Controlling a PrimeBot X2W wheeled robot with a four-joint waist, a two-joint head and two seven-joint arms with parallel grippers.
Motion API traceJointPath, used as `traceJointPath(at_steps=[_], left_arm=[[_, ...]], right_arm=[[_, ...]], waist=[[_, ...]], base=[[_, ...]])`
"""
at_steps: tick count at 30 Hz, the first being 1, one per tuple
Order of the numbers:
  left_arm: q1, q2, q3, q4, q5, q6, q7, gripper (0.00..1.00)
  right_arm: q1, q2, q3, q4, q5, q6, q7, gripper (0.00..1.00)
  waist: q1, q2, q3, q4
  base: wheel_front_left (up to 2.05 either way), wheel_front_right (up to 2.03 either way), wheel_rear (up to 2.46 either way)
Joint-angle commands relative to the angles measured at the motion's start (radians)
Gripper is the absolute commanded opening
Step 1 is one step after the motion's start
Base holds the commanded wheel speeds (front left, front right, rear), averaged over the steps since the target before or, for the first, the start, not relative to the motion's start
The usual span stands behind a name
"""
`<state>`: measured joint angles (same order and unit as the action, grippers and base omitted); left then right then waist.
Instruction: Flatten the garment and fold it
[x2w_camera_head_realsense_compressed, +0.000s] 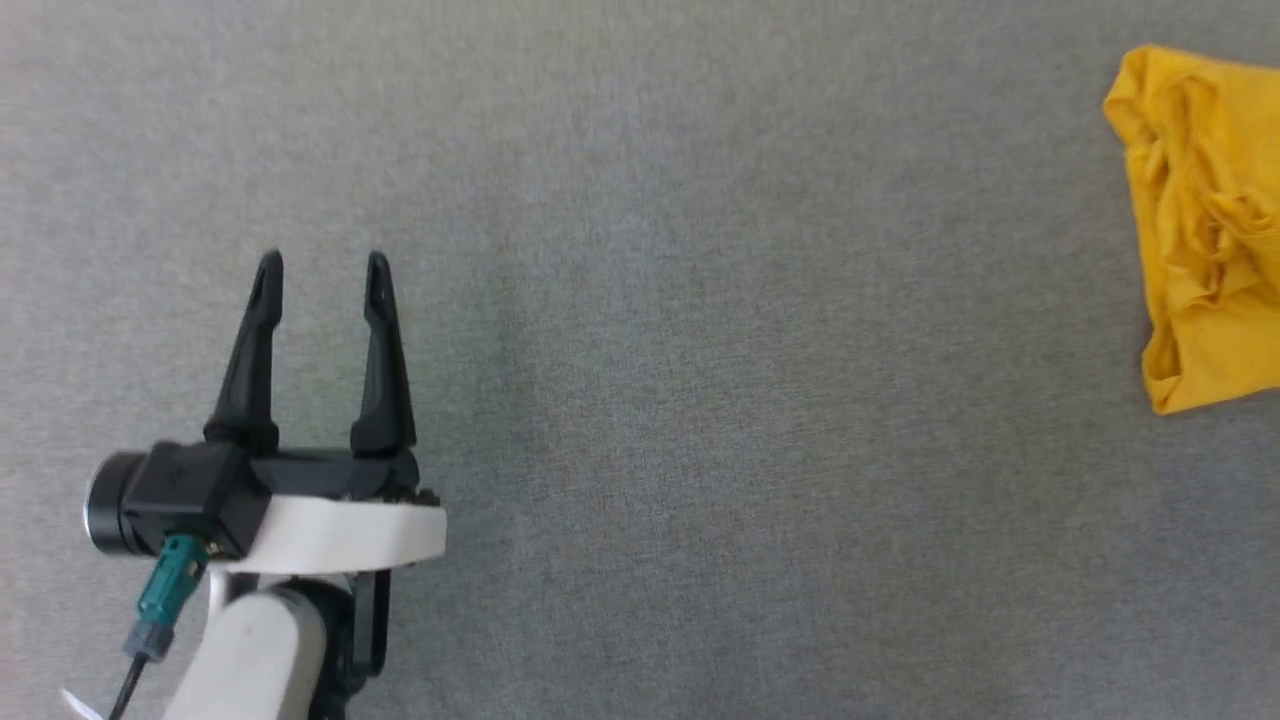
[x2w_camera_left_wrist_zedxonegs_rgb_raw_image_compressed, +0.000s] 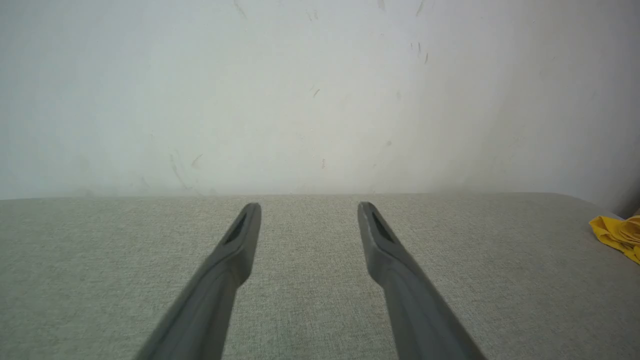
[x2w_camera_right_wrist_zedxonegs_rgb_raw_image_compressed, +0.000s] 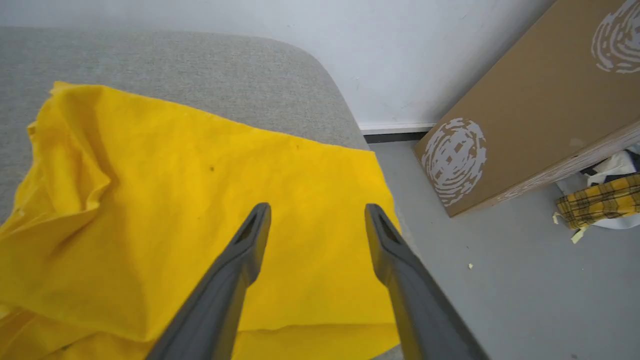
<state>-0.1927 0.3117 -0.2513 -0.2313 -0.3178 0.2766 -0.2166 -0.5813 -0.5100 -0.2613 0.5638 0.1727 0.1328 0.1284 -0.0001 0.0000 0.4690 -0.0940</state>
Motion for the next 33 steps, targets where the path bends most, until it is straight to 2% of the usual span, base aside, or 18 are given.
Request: traceJointPath(at_steps=[1,10,19,26,33], left_arm=[[0.017,-0.005,0.003,0.009,-0.009,0.001,-0.009,1.0],[0.129,-0.02,0.018,0.051,-0.053,-0.005,-0.031,1.0],[0.217,-0.017,0.021,0.081,-0.072,-0.007,-0.032,1.0],[0.28,-0.023,0.016,0.11,-0.088,0.002,-0.032,1.0],[0.342,-0.024,-0.004,0.129,-0.095,-0.004,-0.032,1.0]], right_arm=[[0.033,0.022,0.003,-0.017,0.017,-0.002,-0.016,1.0],[0.256,0.161,0.094,-0.282,0.106,-0.002,-0.105,1.0],[0.424,0.291,0.073,-0.531,0.048,-0.002,-0.118,1.0],[0.556,0.395,0.079,-0.64,-0.071,-0.002,-0.147,1.0],[0.662,0.448,0.109,-0.675,-0.116,-0.002,-0.158,1.0]], waist=[[0.0001,0.0,-0.074,0.005],[0.0001,0.0,-0.266,0.028],[0.0001,0.0,-0.384,0.068],[0.0001,0.0,-0.45,0.096],[0.0001,0.0,-0.483,0.111]], base=[[0.0,0.0,0.0],[0.0,0.0,0.0],[0.0,0.0,0.0],[0.0,0.0,0.0],[0.0,0.0,0.0]])
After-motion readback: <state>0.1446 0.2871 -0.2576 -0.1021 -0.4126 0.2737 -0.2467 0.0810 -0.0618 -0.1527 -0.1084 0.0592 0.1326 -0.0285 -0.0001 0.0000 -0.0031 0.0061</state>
